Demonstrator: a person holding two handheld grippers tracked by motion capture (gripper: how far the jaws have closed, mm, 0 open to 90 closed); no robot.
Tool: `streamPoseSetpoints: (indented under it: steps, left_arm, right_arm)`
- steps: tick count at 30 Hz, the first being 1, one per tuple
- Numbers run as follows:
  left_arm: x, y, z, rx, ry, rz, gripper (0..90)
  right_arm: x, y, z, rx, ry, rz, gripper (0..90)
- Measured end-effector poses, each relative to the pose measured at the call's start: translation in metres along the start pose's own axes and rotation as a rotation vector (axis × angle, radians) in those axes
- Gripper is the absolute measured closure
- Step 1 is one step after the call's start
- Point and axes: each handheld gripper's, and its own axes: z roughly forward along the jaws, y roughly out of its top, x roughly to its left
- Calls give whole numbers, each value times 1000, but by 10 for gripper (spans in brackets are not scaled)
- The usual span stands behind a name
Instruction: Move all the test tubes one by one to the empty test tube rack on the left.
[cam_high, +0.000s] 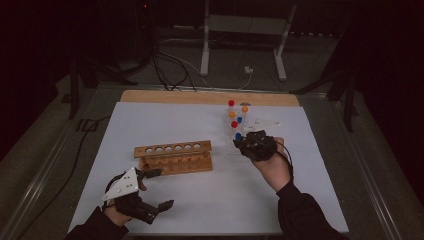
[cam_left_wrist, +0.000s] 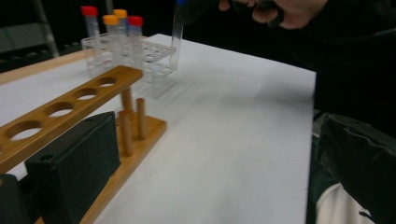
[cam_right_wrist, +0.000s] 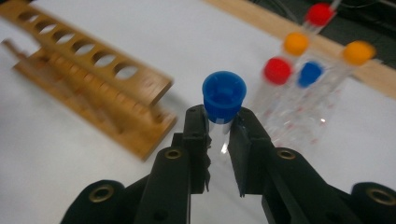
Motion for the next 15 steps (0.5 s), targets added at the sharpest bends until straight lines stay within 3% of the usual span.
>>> streamPoseSetpoints:
  steps: [9,15]
  left_arm:
    - [-1,20,16,14,-16,-5,5]
    - [-3,34,38,24,-59,0,5]
  right_arm:
    - [22,-20,-2,26,69,-38,766]
    - [39,-31,-6,29,124,-71,765]
